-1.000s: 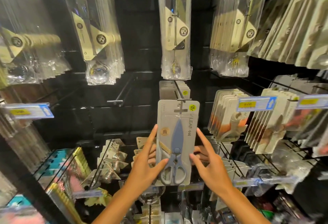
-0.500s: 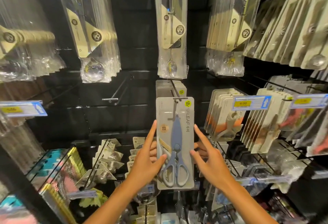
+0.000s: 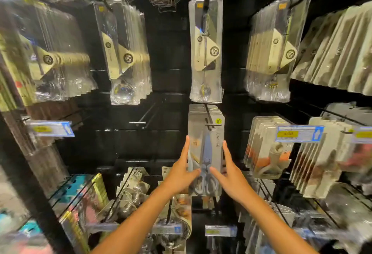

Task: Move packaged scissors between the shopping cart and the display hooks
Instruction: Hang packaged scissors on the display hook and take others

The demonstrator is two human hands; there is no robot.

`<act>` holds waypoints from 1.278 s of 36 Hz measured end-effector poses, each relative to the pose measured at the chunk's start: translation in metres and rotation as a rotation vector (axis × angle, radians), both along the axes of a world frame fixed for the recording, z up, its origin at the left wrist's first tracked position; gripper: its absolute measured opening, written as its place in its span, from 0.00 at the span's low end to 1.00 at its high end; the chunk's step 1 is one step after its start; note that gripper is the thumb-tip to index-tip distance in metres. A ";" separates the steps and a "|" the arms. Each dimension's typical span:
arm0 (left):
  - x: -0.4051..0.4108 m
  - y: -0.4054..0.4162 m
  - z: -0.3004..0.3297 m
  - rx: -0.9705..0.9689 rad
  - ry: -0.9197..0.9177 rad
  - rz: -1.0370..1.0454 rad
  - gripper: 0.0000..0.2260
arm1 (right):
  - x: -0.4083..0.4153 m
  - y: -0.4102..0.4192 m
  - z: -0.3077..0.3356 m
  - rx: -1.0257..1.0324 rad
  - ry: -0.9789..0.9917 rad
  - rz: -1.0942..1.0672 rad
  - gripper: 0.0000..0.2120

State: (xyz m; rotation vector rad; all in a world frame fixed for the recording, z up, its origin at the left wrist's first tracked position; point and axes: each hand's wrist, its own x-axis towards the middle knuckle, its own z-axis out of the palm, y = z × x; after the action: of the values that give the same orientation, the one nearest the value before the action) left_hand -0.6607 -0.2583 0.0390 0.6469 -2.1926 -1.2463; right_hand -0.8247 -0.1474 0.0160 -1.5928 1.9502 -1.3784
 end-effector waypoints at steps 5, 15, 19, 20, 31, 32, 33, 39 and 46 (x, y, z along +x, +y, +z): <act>-0.006 -0.005 -0.003 -0.005 -0.016 0.004 0.49 | -0.010 -0.017 -0.008 -0.013 -0.009 0.015 0.48; 0.033 0.004 -0.046 -0.254 -0.187 0.189 0.42 | -0.005 0.007 -0.035 -0.047 0.119 -0.096 0.38; 0.081 0.017 -0.069 -0.420 -0.313 0.232 0.34 | 0.014 0.020 -0.044 -0.032 0.184 0.028 0.29; 0.096 0.020 -0.075 -0.448 -0.341 0.256 0.33 | 0.020 0.020 -0.046 -0.014 0.212 0.076 0.28; 0.273 0.080 -0.120 -0.524 -0.676 0.525 0.28 | 0.146 -0.026 -0.090 0.086 0.456 0.742 0.26; 0.290 0.087 -0.124 -0.502 -0.709 0.556 0.29 | 0.161 -0.031 -0.098 0.079 0.464 0.788 0.26; 0.306 0.095 -0.128 -0.480 -0.733 0.588 0.29 | 0.175 -0.035 -0.104 0.066 0.470 0.828 0.27; 0.401 0.150 -0.156 -0.308 -0.831 0.792 0.29 | 0.271 -0.054 -0.126 0.100 0.579 1.020 0.28; 0.507 0.212 -0.182 -0.021 -0.842 1.007 0.35 | 0.390 -0.058 -0.135 0.288 0.699 1.188 0.33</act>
State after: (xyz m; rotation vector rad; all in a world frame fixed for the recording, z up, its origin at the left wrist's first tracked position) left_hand -0.1533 -0.0459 -0.1433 2.1961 -1.8782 -0.4104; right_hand -0.4347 -0.2057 -0.1190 -2.5505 0.8833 -0.0641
